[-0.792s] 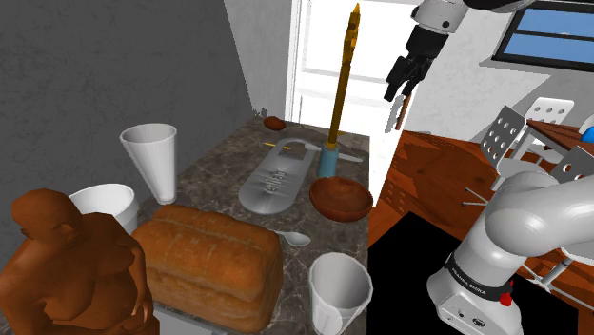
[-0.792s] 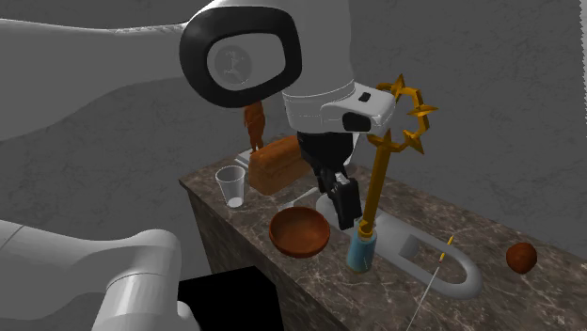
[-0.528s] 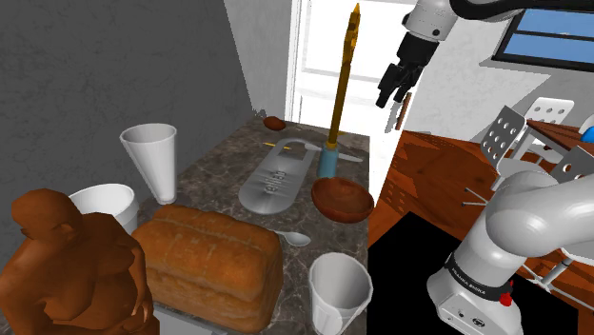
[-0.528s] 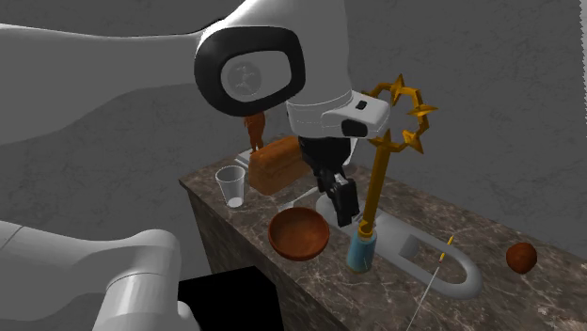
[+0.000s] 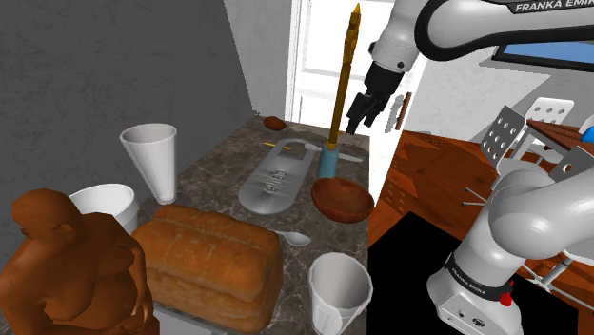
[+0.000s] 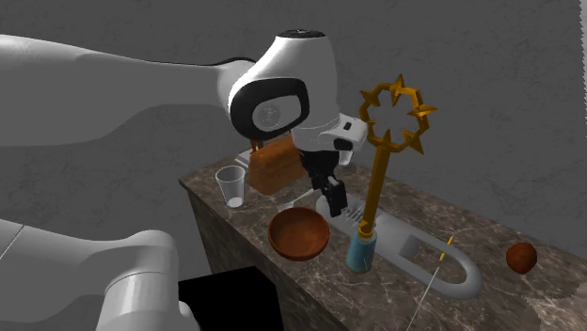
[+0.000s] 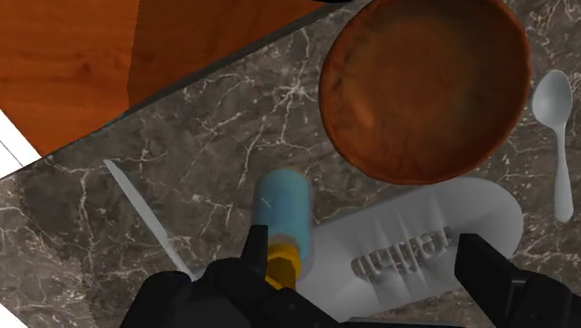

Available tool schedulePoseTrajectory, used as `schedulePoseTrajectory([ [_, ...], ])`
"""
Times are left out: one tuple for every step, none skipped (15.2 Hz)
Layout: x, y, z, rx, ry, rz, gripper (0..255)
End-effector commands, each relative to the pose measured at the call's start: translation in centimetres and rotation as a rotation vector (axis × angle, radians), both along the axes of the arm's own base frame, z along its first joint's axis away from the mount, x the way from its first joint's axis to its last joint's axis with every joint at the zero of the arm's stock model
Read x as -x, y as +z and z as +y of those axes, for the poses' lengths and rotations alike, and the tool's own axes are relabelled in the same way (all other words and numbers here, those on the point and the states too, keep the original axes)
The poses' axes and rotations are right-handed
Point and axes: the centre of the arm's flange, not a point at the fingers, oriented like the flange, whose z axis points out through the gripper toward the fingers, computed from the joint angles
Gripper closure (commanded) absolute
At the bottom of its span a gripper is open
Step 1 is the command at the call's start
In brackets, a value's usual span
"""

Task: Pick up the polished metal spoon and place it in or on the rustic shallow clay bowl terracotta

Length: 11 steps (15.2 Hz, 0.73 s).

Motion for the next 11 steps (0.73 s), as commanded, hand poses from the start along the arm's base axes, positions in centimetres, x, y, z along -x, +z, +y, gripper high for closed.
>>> schedulePoseTrajectory([
  [-0.4,-1.5,1.9,-0.009,0.022,-0.001,0],
  [-0.6,-2.3,2.8,-0.013,0.033,-0.001,0],
  [-0.8,-3.0,3.8,-0.017,0.044,-0.001,0],
  [-1.0,-3.7,4.8,-0.021,0.055,-0.001,0],
  [-1.2,-4.5,5.8,-0.025,0.065,-0.001,0],
  [-1.3,-5.2,6.8,-0.029,0.076,-0.001,0],
  [-1.5,-6.0,7.8,-0.033,0.087,0.0,0],
  [-1.6,-6.7,8.8,-0.037,0.098,0.0,0],
  [-1.7,-7.4,9.8,-0.041,0.109,0.0,0],
  [-1.8,-8.1,10.8,-0.045,0.12,0.0,0],
  [-1.9,-8.8,11.9,-0.049,0.131,0.0,0],
])
